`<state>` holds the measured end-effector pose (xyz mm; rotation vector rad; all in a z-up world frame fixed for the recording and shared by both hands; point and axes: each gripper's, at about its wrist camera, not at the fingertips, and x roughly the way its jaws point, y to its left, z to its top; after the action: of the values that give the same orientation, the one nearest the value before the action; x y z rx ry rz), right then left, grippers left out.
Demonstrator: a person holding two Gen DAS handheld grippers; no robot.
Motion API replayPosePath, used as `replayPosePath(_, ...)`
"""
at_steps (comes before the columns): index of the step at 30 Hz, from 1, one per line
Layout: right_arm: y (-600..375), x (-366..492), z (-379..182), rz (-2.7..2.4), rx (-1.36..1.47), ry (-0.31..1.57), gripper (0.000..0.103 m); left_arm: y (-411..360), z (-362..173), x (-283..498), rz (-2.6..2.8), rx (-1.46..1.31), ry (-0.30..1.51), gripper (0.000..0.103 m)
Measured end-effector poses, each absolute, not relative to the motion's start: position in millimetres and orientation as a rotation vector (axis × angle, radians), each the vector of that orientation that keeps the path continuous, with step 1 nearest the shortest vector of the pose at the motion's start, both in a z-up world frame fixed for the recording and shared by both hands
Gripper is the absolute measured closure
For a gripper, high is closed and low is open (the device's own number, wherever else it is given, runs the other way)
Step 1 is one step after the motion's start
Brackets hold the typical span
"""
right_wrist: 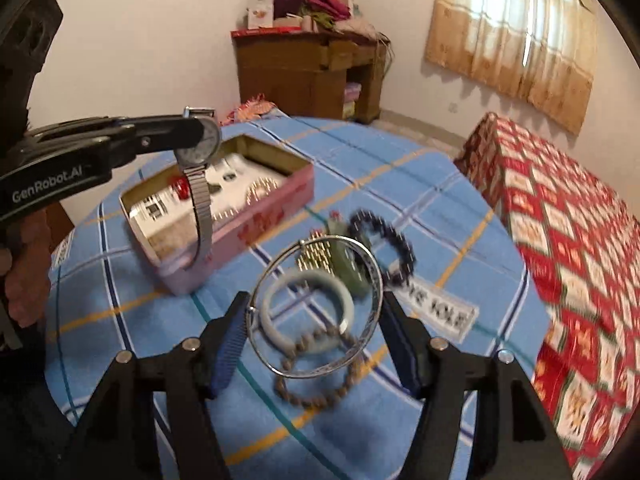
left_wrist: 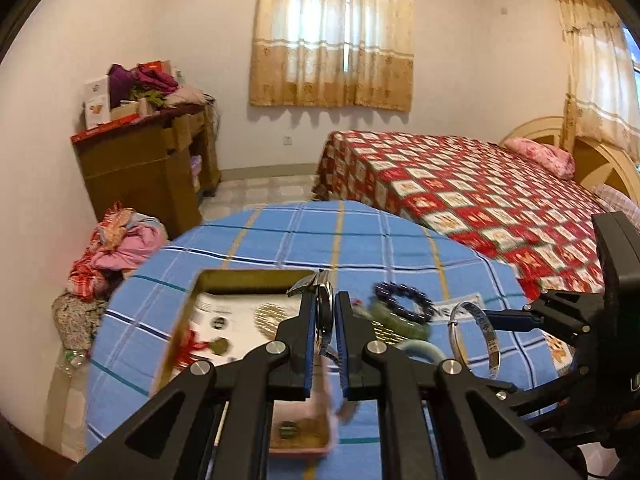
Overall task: Organize jewelry
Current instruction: 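Lower the watch and silver bangle into the tin and open both tools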
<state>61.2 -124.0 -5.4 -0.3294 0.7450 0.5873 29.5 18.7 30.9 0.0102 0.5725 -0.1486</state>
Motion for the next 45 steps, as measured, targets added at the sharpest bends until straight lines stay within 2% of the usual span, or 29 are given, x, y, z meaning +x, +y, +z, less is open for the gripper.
replayPosePath(13,-42.3,85.2,6.7,0.711,-0.341,0.66,0.037,86.5,28.3,55.0,-0.004,-0.032,0.587,0.094)
replayPosePath(23,-15.0,99.5,-27.5,0.732,-0.368,0.72,0.036,87.2,-14.7,70.6,0.001,-0.027,0.684,0.094)
replayPosePath(30,-9.4,95.8,-40.6,0.729,-0.413,0.738,0.035,81.4,-24.7,70.6,0.02,0.019,0.698,0.094)
replayPosePath(34,-6.4,89.5,-39.5,0.731,-0.43,0.726,0.03,82.9,-22.3,70.4,0.013,0.014,0.698,0.093)
replayPosePath(35,-7.6,86.9,-38.4,0.73,-0.428,0.718,0.028,82.4,-21.7,70.4,0.014,0.015,0.698,0.088)
replayPosePath(37,-9.0,83.5,-38.3,0.726,-0.431,0.71,0.025,81.8,-21.3,69.1,0.025,0.019,0.697,0.065)
replayPosePath(38,-10.4,81.1,-38.2,0.724,-0.435,0.707,0.025,81.7,-20.9,67.5,0.032,0.02,0.69,0.045)
replayPosePath(39,-10.8,80.0,-38.5,0.721,-0.44,0.705,0.025,81.6,-19.2,64.9,0.047,0.022,0.677,0.033)
replayPosePath(45,-32.1,62.7,-32.9,0.692,-0.419,0.676,0.023,85.4,-9.8,56.7,0.058,-0.01,0.652,0.033)
